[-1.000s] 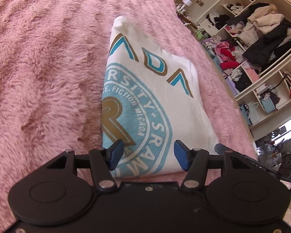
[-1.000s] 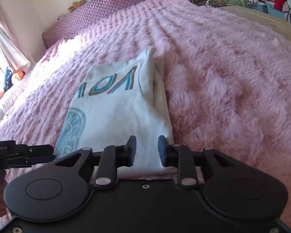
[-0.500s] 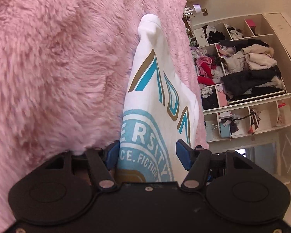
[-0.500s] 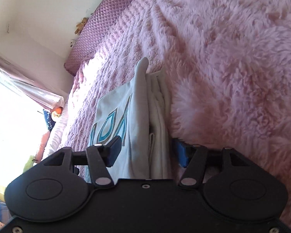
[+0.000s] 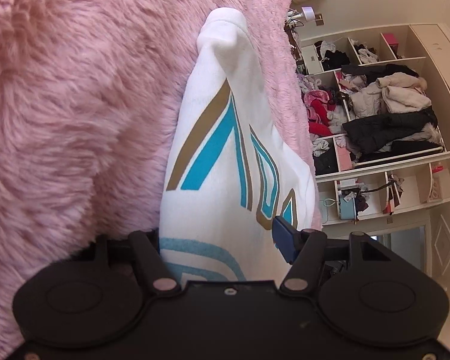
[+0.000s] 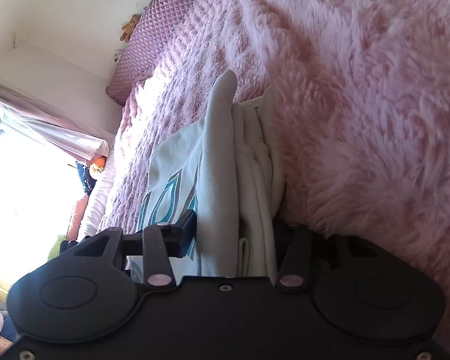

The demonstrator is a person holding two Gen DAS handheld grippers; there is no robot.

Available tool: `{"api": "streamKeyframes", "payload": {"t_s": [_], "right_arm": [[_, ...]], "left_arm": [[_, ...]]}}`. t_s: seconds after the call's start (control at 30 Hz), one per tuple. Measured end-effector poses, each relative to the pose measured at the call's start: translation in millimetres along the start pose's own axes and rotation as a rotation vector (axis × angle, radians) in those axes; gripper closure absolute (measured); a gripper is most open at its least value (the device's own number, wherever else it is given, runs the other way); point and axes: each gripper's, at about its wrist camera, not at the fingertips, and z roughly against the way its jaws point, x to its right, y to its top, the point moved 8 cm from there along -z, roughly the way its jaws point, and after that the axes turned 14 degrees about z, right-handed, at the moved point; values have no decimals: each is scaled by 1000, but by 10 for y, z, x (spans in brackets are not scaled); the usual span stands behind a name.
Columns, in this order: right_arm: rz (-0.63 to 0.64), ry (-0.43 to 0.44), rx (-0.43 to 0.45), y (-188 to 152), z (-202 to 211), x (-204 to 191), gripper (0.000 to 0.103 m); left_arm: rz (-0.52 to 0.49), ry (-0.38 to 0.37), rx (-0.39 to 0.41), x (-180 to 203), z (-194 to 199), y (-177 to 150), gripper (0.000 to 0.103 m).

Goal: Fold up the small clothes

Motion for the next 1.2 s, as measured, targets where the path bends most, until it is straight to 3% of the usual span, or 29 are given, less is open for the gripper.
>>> {"api": "streamKeyframes", "payload": {"t_s": [0.13,0.2,0.3,0.43,0.57,0.7,0.87,0.97,1.1,1.2], "right_arm": [[48,-113,5,29,-10,-106,72],[67,-162,7,57,3,-201,75],[160,-256,-4,164,45,-460,79],[314,-312,-11,335,77,-892,80],[397,-244,7,482,38,-1424,80],[438,-123,3,496,-319,-2033,80],[434,62,-49,303,-1171,-2776,80],[421,119,-89,101,-1698,-3010,81],[447,112,-134,-138,-2282,-3009,81],[478,56,-176,-258,-2602,-2838,81]], "left_arm": [[-115,157,55,110,-19,-70,62],[-137,194,73,200,2,-107,68],[-204,223,93,390,92,-162,78],[-276,206,102,604,343,-213,79],[-301,179,163,730,851,-153,79],[-301,202,264,712,1626,51,79],[-264,277,405,386,2771,437,80],[-233,308,465,35,3258,695,80],[-164,304,489,-561,3466,1044,79],[-116,306,484,-1014,3417,1233,71]]}}
